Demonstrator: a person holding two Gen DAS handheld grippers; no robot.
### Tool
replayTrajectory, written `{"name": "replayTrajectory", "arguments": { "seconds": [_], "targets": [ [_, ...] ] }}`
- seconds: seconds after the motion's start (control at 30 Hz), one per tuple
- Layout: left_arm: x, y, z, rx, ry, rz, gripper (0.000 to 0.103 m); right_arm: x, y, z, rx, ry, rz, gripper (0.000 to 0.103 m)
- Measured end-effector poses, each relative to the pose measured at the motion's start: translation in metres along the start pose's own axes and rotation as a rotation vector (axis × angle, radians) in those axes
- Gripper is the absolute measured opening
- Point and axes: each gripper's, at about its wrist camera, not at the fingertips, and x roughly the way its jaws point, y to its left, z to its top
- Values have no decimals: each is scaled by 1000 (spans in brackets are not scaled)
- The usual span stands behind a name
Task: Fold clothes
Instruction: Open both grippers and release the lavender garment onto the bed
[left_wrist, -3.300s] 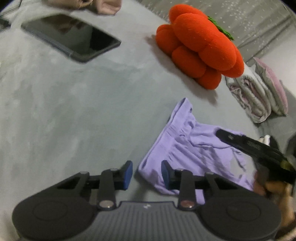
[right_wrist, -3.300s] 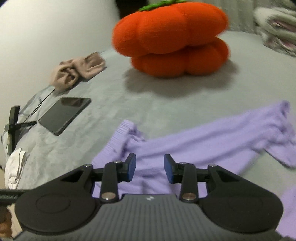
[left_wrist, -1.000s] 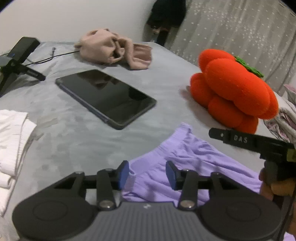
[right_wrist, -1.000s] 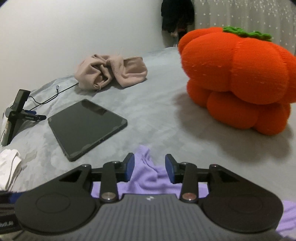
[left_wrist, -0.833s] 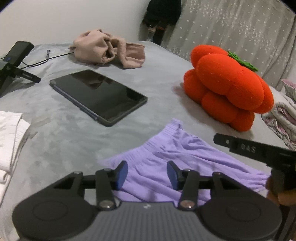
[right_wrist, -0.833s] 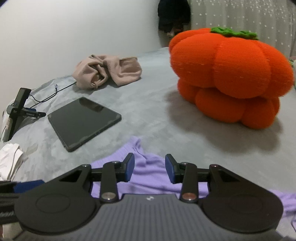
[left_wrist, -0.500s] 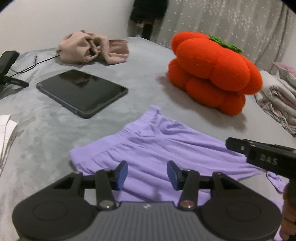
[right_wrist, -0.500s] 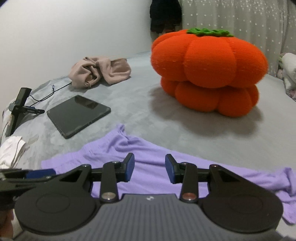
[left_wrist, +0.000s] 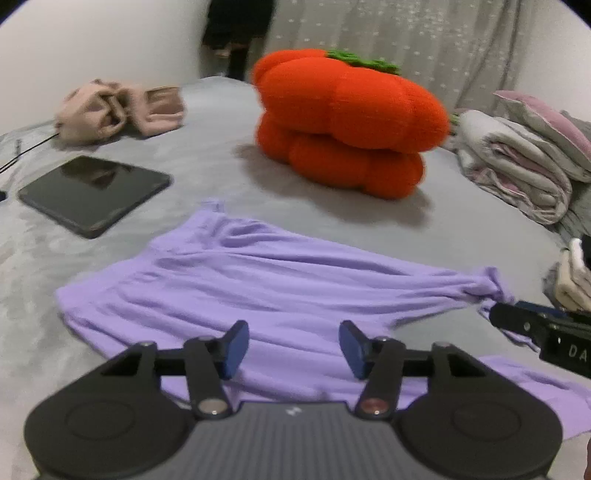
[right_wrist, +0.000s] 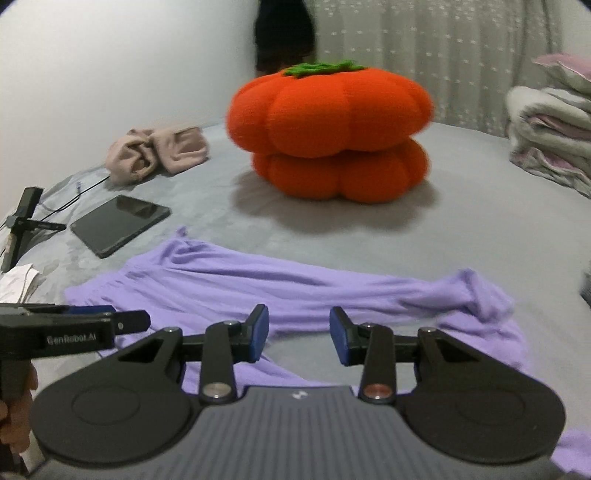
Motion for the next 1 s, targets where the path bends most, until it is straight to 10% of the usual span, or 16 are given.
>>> {"name": "replayTrajectory", "arguments": {
  "seconds": [1.0],
  "targets": [
    [16, -195, -84, 547, 151, -479, 57, -114, -180, -117, 355, 119, -401, 41]
  ]
}}
